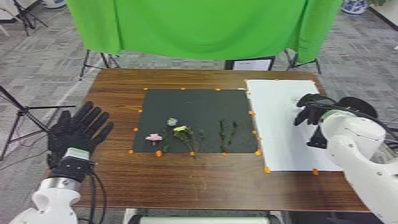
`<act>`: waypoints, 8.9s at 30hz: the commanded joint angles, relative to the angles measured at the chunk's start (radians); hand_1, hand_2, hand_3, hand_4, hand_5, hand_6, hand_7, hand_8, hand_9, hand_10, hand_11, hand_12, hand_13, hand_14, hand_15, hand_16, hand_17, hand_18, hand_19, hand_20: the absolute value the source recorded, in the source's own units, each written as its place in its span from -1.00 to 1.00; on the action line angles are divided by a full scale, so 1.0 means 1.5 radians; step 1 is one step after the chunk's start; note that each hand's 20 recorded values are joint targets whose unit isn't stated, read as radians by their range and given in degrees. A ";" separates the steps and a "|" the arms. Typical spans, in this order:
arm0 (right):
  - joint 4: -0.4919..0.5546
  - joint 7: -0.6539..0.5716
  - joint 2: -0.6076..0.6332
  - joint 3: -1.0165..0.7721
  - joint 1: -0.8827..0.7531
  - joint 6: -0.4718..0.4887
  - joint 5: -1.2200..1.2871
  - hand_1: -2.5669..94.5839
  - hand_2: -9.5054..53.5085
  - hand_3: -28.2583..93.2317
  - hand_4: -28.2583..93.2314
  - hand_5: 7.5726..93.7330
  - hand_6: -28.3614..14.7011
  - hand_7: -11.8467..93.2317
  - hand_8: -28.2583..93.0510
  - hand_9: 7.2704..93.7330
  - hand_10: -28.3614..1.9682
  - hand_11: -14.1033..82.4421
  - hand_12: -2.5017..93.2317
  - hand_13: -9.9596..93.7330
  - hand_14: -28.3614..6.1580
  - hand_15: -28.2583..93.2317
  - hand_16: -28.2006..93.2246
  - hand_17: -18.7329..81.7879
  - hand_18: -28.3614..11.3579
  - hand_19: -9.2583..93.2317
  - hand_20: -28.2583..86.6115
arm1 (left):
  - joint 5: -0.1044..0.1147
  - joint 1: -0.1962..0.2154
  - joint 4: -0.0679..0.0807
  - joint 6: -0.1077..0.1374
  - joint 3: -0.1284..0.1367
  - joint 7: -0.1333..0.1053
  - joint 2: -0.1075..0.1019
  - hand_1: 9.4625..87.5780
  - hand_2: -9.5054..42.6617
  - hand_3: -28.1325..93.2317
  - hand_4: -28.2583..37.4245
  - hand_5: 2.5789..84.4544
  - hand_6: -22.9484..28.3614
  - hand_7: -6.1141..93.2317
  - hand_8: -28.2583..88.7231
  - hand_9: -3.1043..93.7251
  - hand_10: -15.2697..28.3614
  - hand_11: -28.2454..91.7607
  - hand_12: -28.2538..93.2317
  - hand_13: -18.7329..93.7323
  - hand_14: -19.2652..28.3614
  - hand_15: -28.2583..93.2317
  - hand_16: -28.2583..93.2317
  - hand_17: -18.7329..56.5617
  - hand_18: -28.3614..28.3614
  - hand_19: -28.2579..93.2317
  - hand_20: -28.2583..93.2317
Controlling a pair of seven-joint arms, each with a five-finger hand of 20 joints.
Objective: Arrange flowers
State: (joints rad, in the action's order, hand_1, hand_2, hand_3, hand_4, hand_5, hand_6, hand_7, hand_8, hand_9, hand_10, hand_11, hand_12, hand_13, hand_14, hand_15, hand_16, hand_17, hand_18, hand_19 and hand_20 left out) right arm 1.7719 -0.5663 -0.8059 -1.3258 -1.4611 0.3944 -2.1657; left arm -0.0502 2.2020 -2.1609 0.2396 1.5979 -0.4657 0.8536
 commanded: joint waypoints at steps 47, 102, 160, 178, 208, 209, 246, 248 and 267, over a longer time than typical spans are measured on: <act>0.006 0.127 -0.213 0.365 0.150 -0.209 -0.088 0.27 -1.00 0.57 -1.00 0.57 0.45 -0.22 -0.55 0.82 0.42 -0.61 -0.24 0.65 0.35 0.06 0.21 0.12 -0.63 0.77 0.23 | 0.001 -0.021 0.003 0.015 -0.017 0.024 0.006 -0.54 -0.03 0.65 -1.00 0.09 0.26 -0.58 -0.65 -0.10 0.43 -0.14 -0.29 -0.15 0.51 0.13 -0.64 -0.69 0.58 0.11 -0.33; 0.039 -0.022 -0.006 0.044 0.051 -0.121 -0.013 -0.11 -1.00 0.75 -1.00 0.04 0.19 -0.42 -0.74 0.11 -0.06 -0.48 -0.63 0.42 0.01 0.14 -0.12 0.01 -0.61 0.56 0.02 | 0.016 -0.001 -0.006 0.002 0.000 -0.010 0.001 -0.57 -0.02 0.66 -1.00 0.03 0.25 -0.58 -0.65 -0.10 0.39 -0.15 -0.30 -0.16 0.51 0.12 -0.64 -0.70 0.58 0.11 -0.33; -0.052 -0.044 0.078 0.062 0.025 -0.151 0.006 -0.14 -1.00 0.82 -1.00 -0.42 0.03 -0.26 -0.74 -0.17 -0.29 -0.28 -0.51 0.23 -0.06 0.43 -0.15 0.01 -0.66 0.71 0.14 | 0.002 0.006 -0.013 0.006 -0.003 0.009 0.010 -0.53 0.02 0.66 -1.00 0.08 0.26 -0.57 -0.65 -0.08 0.41 -0.14 -0.30 -0.14 0.51 0.13 -0.64 -0.69 0.58 0.11 -0.33; -0.095 -0.037 0.052 0.080 0.018 -0.124 0.061 0.18 -1.00 0.53 -1.00 0.38 0.41 -0.33 -0.62 0.59 0.36 -0.51 -0.49 0.61 0.26 -0.04 0.08 0.06 -0.63 0.67 0.15 | 0.006 -0.001 -0.009 0.003 -0.006 0.017 0.011 -0.53 0.02 0.66 -1.00 0.08 0.26 -0.57 -0.65 -0.08 0.41 -0.14 -0.30 -0.15 0.51 0.13 -0.64 -0.69 0.58 0.11 -0.33; -0.028 0.067 -0.150 0.244 0.223 -0.008 0.066 0.25 -1.00 0.59 -1.00 0.61 0.41 -0.21 -0.46 0.89 0.39 -0.60 -0.20 0.69 0.34 -0.09 0.23 0.10 -0.63 0.72 0.20 | 0.009 0.001 -0.008 0.006 -0.003 0.007 0.007 -0.53 0.01 0.66 -1.00 0.08 0.26 -0.57 -0.65 -0.08 0.41 -0.14 -0.30 -0.15 0.51 0.13 -0.64 -0.69 0.58 0.11 -0.33; -0.031 0.065 -0.154 0.244 0.228 0.010 0.069 0.24 -1.00 0.60 -1.00 0.61 0.41 -0.21 -0.46 0.89 0.39 -0.60 -0.20 0.68 0.34 -0.09 0.23 0.10 -0.63 0.73 0.20 | 0.010 0.002 -0.009 0.004 -0.003 0.008 0.006 -0.53 0.01 0.66 -1.00 0.08 0.26 -0.57 -0.65 -0.09 0.41 -0.14 -0.30 -0.15 0.51 0.13 -0.64 -0.69 0.58 0.11 -0.33; -0.007 0.070 -0.155 0.236 0.214 0.151 0.040 0.22 -1.00 0.65 -1.00 0.15 0.32 -0.36 -0.75 0.25 0.07 -0.45 -0.61 0.49 0.36 -0.04 0.19 0.02 -0.65 0.68 0.18 | 0.033 0.015 -0.015 0.036 0.009 0.000 0.008 -0.53 0.01 0.68 -0.96 0.08 0.27 -0.56 -0.65 -0.09 0.41 -0.14 -0.30 -0.15 0.51 0.13 -0.64 -0.69 0.58 0.11 -0.33; -0.003 0.065 -0.155 0.230 0.212 0.159 0.047 0.19 -1.00 0.68 -1.00 0.12 0.30 -0.37 -0.75 0.23 0.05 -0.45 -0.60 0.48 0.32 -0.03 0.17 0.01 -0.65 0.68 0.18 | 0.033 0.016 -0.015 0.035 0.008 -0.002 0.006 -0.53 0.01 0.68 -0.96 0.08 0.27 -0.56 -0.65 -0.09 0.42 -0.14 -0.30 -0.15 0.50 0.13 -0.64 -0.69 0.58 0.11 -0.33; 0.009 0.008 -0.076 0.143 0.152 0.041 0.033 -0.08 -1.00 0.80 -1.00 -0.15 0.16 -0.51 -0.71 -0.06 -0.13 -0.56 -0.64 0.37 0.02 0.12 -0.13 0.00 -0.67 0.65 0.13 | -0.006 -0.005 -0.007 -0.012 -0.008 0.021 0.007 -0.52 -0.05 0.67 -0.98 0.01 0.26 -0.57 -0.66 -0.23 0.40 -0.15 -0.30 -0.24 0.47 0.11 -0.64 -0.70 0.58 0.11 -0.33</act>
State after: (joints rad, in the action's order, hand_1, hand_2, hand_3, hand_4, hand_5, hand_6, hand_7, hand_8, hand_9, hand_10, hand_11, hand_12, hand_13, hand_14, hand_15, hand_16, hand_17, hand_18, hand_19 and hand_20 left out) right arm 1.8365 -0.4893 -0.9937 -1.0615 -1.2194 0.6218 -2.0624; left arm -0.0097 2.2137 -2.1781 0.2933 1.6043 -0.4707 0.8607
